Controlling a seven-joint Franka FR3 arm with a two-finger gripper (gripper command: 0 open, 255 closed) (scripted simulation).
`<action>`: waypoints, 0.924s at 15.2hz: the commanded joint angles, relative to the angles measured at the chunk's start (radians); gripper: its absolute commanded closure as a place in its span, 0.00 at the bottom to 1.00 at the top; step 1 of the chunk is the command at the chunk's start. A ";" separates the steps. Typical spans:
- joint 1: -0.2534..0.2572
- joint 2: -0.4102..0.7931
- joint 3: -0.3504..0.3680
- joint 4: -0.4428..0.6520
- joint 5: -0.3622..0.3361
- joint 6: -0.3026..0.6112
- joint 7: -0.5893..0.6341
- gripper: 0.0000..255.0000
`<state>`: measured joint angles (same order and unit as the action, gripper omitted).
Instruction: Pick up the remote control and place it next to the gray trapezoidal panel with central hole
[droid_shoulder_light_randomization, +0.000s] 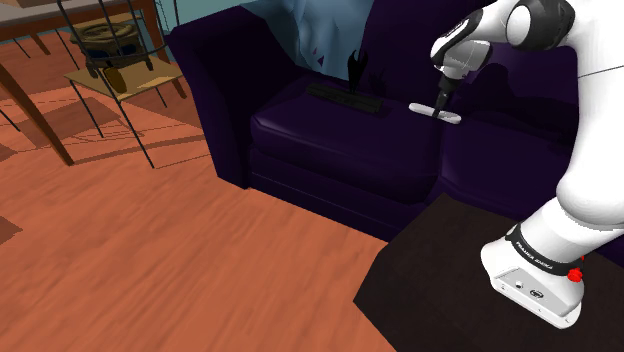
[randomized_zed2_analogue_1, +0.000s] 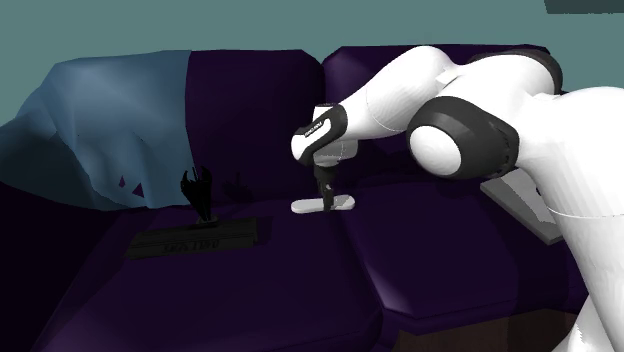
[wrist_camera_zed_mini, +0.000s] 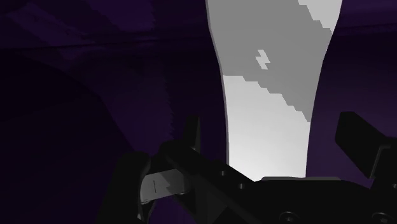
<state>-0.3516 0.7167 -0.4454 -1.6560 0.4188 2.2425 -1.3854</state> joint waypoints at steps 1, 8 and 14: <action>0.000 0.000 0.000 0.000 0.000 0.000 0.000 1.00; 0.000 0.000 0.000 0.000 0.000 0.000 0.000 1.00; 0.009 -0.034 -0.014 0.000 -0.016 -0.033 0.010 1.00</action>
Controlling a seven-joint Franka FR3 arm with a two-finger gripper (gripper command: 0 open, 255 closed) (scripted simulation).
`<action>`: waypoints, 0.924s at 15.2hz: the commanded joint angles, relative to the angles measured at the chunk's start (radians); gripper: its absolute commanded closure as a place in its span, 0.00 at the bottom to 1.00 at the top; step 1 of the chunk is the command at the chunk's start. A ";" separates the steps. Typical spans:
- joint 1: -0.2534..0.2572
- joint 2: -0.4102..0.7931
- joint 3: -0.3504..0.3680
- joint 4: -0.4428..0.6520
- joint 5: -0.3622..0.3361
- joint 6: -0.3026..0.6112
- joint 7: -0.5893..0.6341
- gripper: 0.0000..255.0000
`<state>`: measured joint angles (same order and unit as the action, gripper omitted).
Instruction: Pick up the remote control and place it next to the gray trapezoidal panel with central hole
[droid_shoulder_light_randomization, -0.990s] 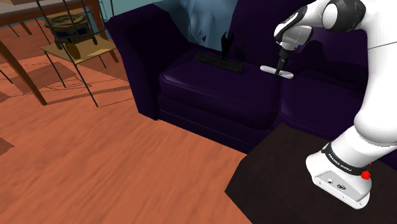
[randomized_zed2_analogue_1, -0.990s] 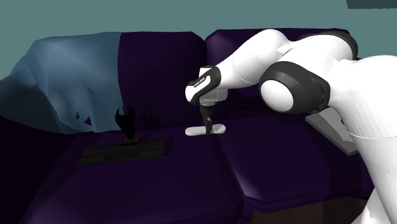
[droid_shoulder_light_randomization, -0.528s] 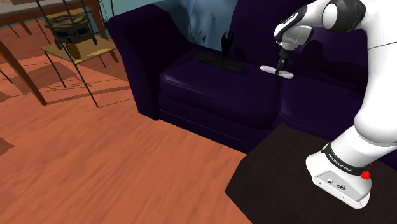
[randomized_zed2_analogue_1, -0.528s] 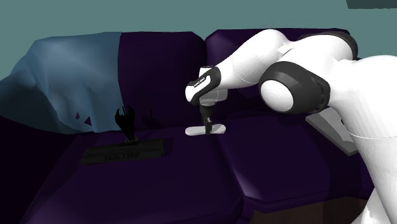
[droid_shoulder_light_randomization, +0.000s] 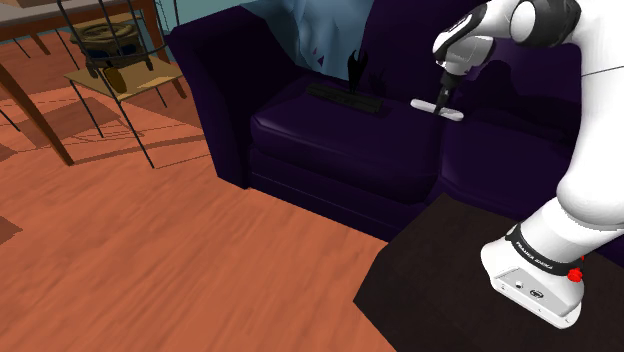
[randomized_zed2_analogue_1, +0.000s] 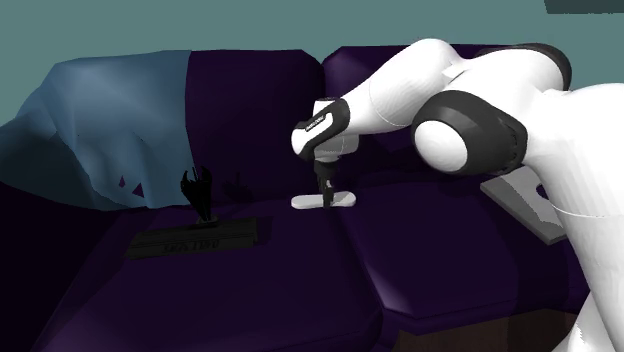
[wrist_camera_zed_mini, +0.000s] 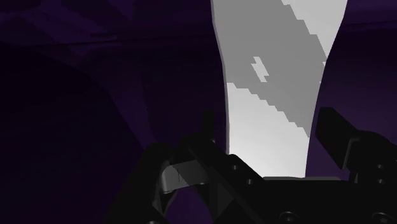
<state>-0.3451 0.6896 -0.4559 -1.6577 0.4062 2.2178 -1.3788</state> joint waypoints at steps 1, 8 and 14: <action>0.005 -0.016 -0.006 0.002 -0.008 -0.017 0.006 1.00; 0.018 -0.071 -0.028 0.013 -0.037 -0.079 0.024 1.00; 0.027 -0.112 -0.044 0.031 -0.061 -0.135 0.040 1.00</action>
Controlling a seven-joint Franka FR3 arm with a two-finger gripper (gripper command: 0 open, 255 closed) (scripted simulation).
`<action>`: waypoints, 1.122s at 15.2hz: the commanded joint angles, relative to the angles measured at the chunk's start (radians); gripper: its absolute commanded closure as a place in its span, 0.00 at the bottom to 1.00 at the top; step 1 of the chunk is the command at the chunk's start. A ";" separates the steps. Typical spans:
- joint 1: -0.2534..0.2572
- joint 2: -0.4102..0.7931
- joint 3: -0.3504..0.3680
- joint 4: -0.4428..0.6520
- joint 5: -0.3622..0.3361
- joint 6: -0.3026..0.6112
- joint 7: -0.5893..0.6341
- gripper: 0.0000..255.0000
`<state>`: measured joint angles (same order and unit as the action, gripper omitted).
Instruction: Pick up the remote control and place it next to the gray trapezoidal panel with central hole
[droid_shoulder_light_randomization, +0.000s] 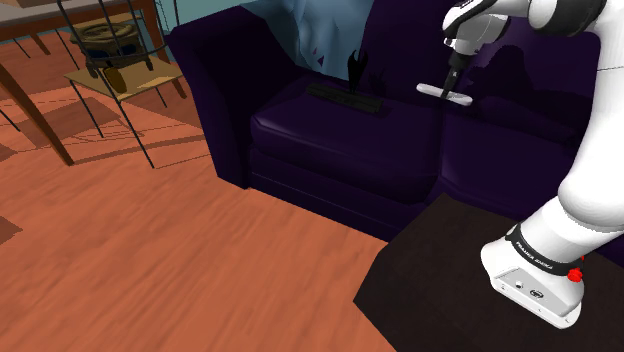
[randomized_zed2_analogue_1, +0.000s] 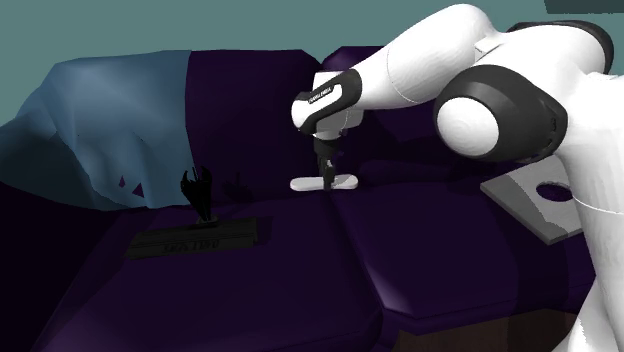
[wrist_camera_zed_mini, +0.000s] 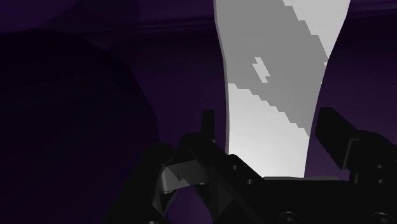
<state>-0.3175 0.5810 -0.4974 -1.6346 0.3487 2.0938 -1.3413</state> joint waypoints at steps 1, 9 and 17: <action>0.001 -0.010 -0.005 0.012 -0.007 -0.021 0.005 1.00; 0.008 -0.057 -0.022 0.053 -0.035 -0.103 0.024 1.00; 0.011 -0.092 -0.034 0.110 -0.058 -0.191 0.041 1.00</action>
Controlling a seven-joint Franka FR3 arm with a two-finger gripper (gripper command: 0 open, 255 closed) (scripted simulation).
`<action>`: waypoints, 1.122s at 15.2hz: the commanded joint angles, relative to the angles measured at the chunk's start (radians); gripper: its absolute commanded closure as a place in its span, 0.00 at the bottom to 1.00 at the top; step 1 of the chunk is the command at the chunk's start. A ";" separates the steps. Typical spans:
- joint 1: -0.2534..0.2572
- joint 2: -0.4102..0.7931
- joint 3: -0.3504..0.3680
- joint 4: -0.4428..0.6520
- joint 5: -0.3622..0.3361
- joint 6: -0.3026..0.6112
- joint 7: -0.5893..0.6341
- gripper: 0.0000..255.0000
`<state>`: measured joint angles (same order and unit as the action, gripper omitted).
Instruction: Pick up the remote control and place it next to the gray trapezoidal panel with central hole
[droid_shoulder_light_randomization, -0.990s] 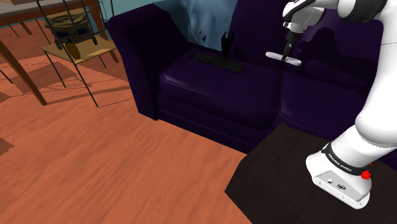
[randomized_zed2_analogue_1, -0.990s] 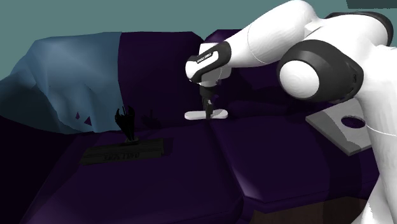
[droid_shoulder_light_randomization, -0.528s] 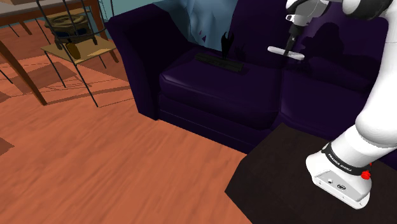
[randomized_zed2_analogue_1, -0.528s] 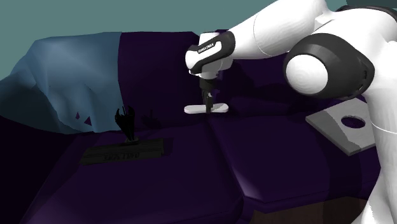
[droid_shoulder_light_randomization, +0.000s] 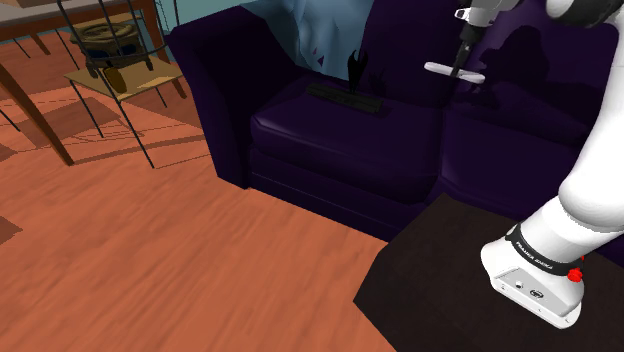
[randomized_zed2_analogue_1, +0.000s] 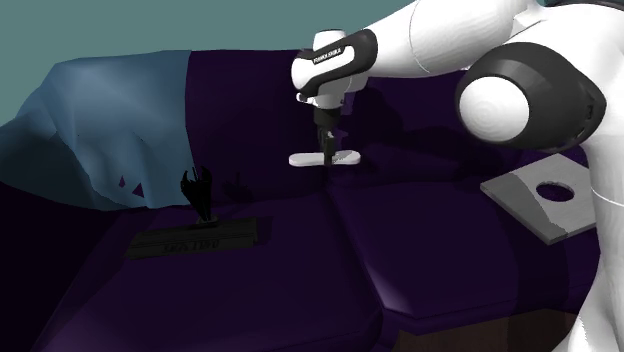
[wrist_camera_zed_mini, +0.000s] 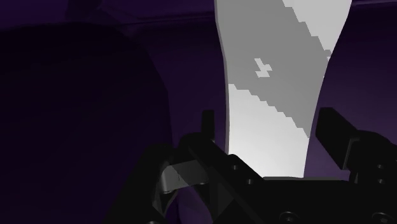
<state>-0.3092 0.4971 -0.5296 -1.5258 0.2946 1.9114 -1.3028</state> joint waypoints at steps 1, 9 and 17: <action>0.002 -0.012 -0.003 0.010 -0.006 -0.020 0.005 1.00; -0.009 -0.089 -0.032 -0.049 -0.038 -0.035 -0.035 1.00; -0.061 -0.224 -0.100 -0.236 -0.096 0.023 -0.165 1.00</action>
<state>-0.3640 0.2961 -0.6190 -1.7330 0.2101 1.9263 -1.4502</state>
